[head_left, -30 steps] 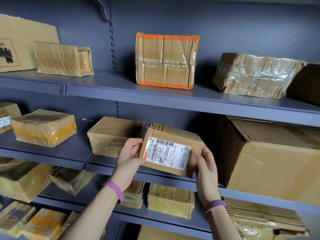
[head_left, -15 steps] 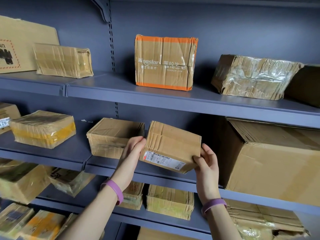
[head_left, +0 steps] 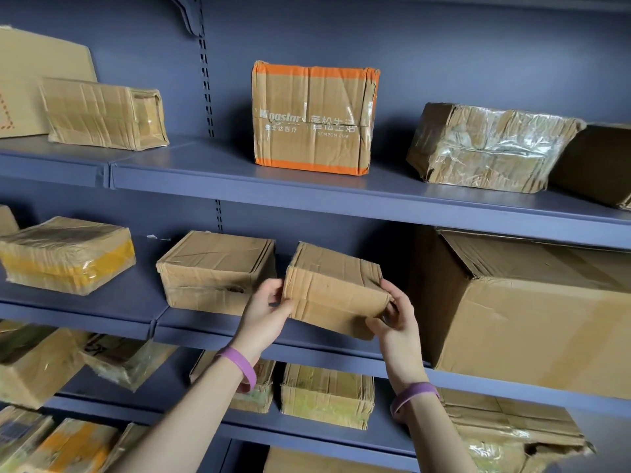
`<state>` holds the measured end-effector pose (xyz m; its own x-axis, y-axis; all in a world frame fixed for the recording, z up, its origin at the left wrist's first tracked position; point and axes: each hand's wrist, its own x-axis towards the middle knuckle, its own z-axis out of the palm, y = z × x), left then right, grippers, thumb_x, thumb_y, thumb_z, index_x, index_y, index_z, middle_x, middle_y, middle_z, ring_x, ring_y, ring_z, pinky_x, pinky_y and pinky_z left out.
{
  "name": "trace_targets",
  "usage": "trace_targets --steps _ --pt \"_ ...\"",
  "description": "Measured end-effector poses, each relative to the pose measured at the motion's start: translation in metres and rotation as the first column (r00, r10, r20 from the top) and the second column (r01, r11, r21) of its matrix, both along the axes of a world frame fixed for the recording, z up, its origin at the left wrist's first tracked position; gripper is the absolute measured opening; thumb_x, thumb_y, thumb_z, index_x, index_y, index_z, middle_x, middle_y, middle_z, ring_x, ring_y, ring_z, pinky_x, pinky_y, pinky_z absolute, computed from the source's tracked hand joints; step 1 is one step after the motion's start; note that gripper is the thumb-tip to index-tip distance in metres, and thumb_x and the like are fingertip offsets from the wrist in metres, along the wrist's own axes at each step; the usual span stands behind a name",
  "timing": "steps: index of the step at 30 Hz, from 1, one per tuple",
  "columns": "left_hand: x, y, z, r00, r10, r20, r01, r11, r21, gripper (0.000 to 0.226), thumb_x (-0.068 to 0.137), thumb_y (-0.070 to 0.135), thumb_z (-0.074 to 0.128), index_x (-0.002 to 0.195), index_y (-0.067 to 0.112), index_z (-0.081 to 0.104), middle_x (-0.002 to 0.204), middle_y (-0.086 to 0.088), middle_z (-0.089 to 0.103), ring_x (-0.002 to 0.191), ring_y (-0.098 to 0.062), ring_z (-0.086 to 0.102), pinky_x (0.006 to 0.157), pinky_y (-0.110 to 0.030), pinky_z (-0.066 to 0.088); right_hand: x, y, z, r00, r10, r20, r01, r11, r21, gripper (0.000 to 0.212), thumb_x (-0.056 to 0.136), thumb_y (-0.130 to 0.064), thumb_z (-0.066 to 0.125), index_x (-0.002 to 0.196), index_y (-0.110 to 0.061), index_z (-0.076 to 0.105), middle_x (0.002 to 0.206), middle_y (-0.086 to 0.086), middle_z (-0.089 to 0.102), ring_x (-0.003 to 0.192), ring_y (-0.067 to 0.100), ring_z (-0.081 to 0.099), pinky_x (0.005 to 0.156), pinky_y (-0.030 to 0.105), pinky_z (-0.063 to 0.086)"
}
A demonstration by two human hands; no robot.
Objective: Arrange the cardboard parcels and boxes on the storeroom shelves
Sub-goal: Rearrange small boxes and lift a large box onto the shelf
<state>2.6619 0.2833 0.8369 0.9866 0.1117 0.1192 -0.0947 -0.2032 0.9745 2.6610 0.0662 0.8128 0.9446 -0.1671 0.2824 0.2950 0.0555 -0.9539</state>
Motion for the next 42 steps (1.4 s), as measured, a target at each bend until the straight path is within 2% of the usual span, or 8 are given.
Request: trace_targets --steps 4,9,14,17,20,28,35,42 --pt "0.005 -0.009 -0.007 0.992 -0.046 -0.117 0.043 0.999 -0.030 0.021 0.100 0.015 0.057 0.120 0.021 0.057 0.108 0.016 0.061 0.096 0.012 0.050 0.075 -0.009 0.036 0.010 -0.002 -0.005 1.000 0.002 -0.031 -0.004 0.998 -0.056 0.071 0.084 0.022 0.052 0.122 -0.037 0.058 0.141 0.006 0.047 0.113 -0.006 0.057 0.096 0.022 0.048" --pt "0.010 -0.018 -0.023 0.976 -0.047 -0.215 0.030 0.996 -0.081 0.019 0.099 0.013 0.058 0.097 0.031 0.055 0.100 0.016 0.061 0.097 -0.003 0.055 0.076 -0.012 0.038 0.019 -0.005 -0.018 0.998 -0.012 -0.063 0.004 0.994 -0.112 0.085 0.080 0.018 0.058 0.116 -0.058 0.060 0.137 0.008 0.049 0.111 0.003 0.056 0.108 0.041 0.045" --pt "0.009 -0.026 -0.023 0.967 -0.025 -0.253 -0.006 0.993 -0.121 0.036 0.099 0.006 0.058 0.084 0.036 0.044 0.088 0.022 0.048 0.082 0.008 0.048 0.073 -0.014 0.037 0.018 -0.006 -0.025 0.994 -0.012 -0.107 -0.005 0.988 -0.154 0.070 0.076 0.002 0.060 0.128 -0.044 0.055 0.139 0.002 0.050 0.127 0.013 0.051 0.115 0.049 0.037" --pt "0.011 -0.019 -0.024 0.970 0.001 -0.244 -0.030 0.993 -0.115 0.032 0.097 0.004 0.059 0.111 0.032 0.056 0.112 0.014 0.059 0.113 -0.007 0.051 0.088 -0.013 0.039 0.018 -0.006 -0.025 0.995 -0.053 -0.087 0.036 0.981 -0.188 0.070 0.075 0.002 0.061 0.137 -0.030 0.052 0.141 0.000 0.052 0.133 0.013 0.046 0.117 0.048 0.034" --pt "0.005 -0.009 -0.011 0.986 -0.007 -0.166 -0.011 0.994 -0.112 0.058 0.098 0.010 0.059 0.151 0.023 0.040 0.145 0.008 0.043 0.136 -0.007 0.038 0.109 -0.024 0.030 0.016 -0.006 -0.016 0.994 -0.093 -0.053 0.081 0.977 -0.197 0.068 0.083 0.014 0.058 0.137 -0.026 0.050 0.142 -0.005 0.052 0.135 0.006 0.045 0.118 0.044 0.033" --pt "-0.015 0.003 0.022 0.993 -0.096 0.068 0.105 0.985 -0.137 0.044 0.100 0.006 0.056 0.138 0.027 0.050 0.134 0.022 0.051 0.120 0.017 0.046 0.112 -0.016 0.031 -0.013 0.013 0.016 0.990 -0.135 0.037 0.140 0.968 -0.209 0.062 0.086 0.015 0.055 0.138 -0.018 0.052 0.144 -0.005 0.052 0.135 -0.002 0.043 0.113 0.015 0.031" --pt "-0.032 -0.021 0.028 0.959 -0.255 0.123 0.272 0.951 -0.148 0.046 0.099 0.004 0.056 0.143 0.017 0.050 0.142 0.010 0.054 0.129 0.010 0.046 0.103 -0.005 0.037 -0.056 0.006 0.031 0.975 -0.219 0.042 0.223 0.957 -0.188 0.064 0.087 0.014 0.053 0.126 -0.036 0.054 0.134 -0.025 0.054 0.131 -0.008 0.044 0.120 0.032 0.027" --pt "-0.043 -0.074 0.040 0.903 -0.404 0.145 0.423 0.896 -0.134 0.046 0.099 0.004 0.055 0.142 0.020 0.050 0.141 0.010 0.054 0.130 0.008 0.047 0.106 -0.009 0.039 -0.083 -0.035 0.043 0.948 -0.311 0.062 0.315 0.946 -0.080 0.057 0.088 0.019 0.049 0.122 -0.026 0.058 0.129 -0.023 0.058 0.128 -0.009 0.048 0.117 0.025 0.032"
